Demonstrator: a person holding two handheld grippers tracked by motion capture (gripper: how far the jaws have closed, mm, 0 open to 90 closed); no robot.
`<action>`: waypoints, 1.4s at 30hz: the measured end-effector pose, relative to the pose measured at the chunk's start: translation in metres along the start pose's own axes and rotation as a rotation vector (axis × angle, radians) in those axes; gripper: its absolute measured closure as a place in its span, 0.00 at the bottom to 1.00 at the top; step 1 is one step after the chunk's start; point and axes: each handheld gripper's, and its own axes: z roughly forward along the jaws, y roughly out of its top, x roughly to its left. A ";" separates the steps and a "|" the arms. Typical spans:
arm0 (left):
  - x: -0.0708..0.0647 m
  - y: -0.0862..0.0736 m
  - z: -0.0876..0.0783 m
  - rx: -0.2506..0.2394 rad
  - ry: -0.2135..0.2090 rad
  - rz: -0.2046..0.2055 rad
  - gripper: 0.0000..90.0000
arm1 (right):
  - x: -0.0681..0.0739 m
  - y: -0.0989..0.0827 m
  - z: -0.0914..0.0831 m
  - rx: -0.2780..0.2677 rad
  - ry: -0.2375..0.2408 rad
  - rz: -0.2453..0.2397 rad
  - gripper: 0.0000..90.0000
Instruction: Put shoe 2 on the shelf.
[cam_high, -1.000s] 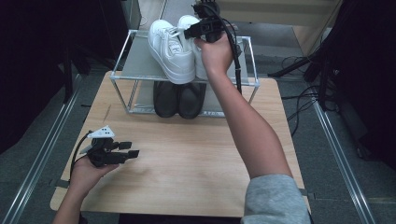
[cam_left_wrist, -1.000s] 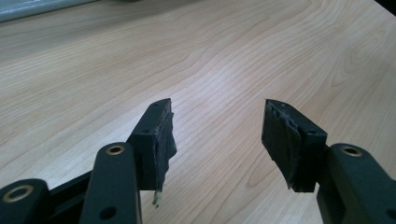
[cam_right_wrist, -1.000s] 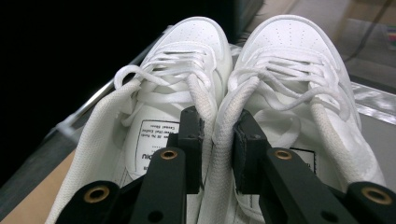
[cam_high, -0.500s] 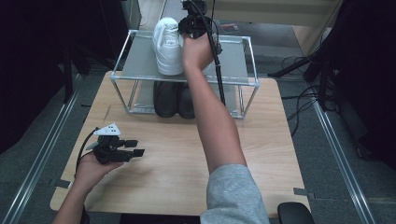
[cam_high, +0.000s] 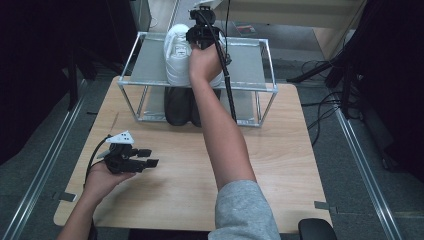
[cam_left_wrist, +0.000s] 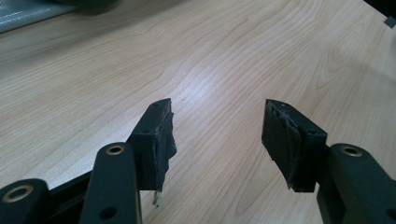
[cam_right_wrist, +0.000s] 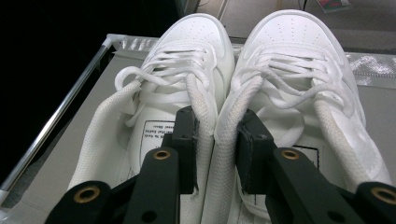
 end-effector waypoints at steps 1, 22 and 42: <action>0.000 0.000 0.000 0.000 0.001 0.000 0.49 | 0.000 0.000 0.000 0.002 -0.003 -0.005 0.79; 0.001 0.001 0.003 0.022 -0.003 0.008 0.48 | -0.020 -0.005 -0.021 -0.015 0.138 -0.122 0.60; 0.002 0.000 0.003 0.027 0.006 -0.003 0.48 | -0.028 -0.024 -0.069 -0.043 0.358 -0.377 0.45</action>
